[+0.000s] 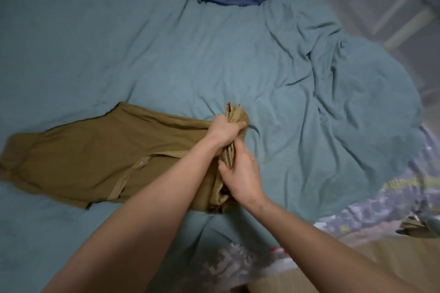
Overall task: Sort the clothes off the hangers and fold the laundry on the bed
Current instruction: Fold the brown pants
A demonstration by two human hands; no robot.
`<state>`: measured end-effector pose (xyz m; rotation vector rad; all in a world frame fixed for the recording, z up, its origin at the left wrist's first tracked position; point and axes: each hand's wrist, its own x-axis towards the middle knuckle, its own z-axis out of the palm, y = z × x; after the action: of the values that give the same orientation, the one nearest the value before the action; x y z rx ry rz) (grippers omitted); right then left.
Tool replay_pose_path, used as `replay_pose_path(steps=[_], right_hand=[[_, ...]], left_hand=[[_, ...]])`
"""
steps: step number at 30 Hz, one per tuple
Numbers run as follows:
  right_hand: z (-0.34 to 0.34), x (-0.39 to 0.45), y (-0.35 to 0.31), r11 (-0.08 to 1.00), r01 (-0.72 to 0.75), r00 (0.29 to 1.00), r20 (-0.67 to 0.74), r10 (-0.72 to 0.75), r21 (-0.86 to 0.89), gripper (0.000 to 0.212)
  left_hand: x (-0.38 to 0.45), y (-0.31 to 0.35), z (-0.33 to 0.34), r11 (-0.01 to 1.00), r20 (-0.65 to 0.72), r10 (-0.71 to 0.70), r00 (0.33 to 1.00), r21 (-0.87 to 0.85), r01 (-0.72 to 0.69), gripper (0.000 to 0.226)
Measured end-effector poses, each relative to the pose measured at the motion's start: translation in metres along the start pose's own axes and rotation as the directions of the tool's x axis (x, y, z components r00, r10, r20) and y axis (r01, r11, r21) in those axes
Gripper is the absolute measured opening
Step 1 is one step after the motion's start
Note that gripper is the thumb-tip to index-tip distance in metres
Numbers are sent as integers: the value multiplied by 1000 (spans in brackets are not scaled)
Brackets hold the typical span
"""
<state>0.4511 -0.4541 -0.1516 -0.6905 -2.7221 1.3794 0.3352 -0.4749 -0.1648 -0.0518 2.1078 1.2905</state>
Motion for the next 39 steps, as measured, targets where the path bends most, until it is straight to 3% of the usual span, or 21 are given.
replay_pose_path(steps=[5,10,13,16,21,25,30,33,37,39], right_hand=[[52,-9,-65,989,50,989,144,-29,-142,78],[128,-17,-131,977,95,966,254,-44,-190,75],[184,-26,-172,964,95,969,246,-32,-250,64],[244,-30,-212,962,113,962,268,-44,-249,53],[337,-17,-258,959,164,955,282,-96,-231,55],[391,-11,-279,968,173,953,279,-117,-183,46],[454,16,-293,972,210,942,289,-171,-109,51],[481,33,-289,979,196,893,421,-159,-46,56],[484,53,-274,989,136,799,596,-76,-57,51],[475,62,-267,987,161,778,617,-121,-10,35]], left_hand=[[7,-26,-114,999,-74,19,997,29,-17,23],[8,-71,-235,999,-122,31,992,-33,-35,22],[12,-98,-303,996,-120,28,992,-80,-37,31],[13,-124,-369,994,-116,22,993,-104,-34,18],[39,-179,-457,997,-157,32,987,-67,-43,26],[56,-207,-508,993,-184,16,983,-113,-37,19],[86,-233,-553,987,-210,-8,978,-160,-27,15],[97,-248,-566,972,-236,-59,970,-234,3,14],[100,-294,-567,990,-306,-139,942,-81,120,29],[88,-297,-558,991,-345,-133,929,-54,122,30]])
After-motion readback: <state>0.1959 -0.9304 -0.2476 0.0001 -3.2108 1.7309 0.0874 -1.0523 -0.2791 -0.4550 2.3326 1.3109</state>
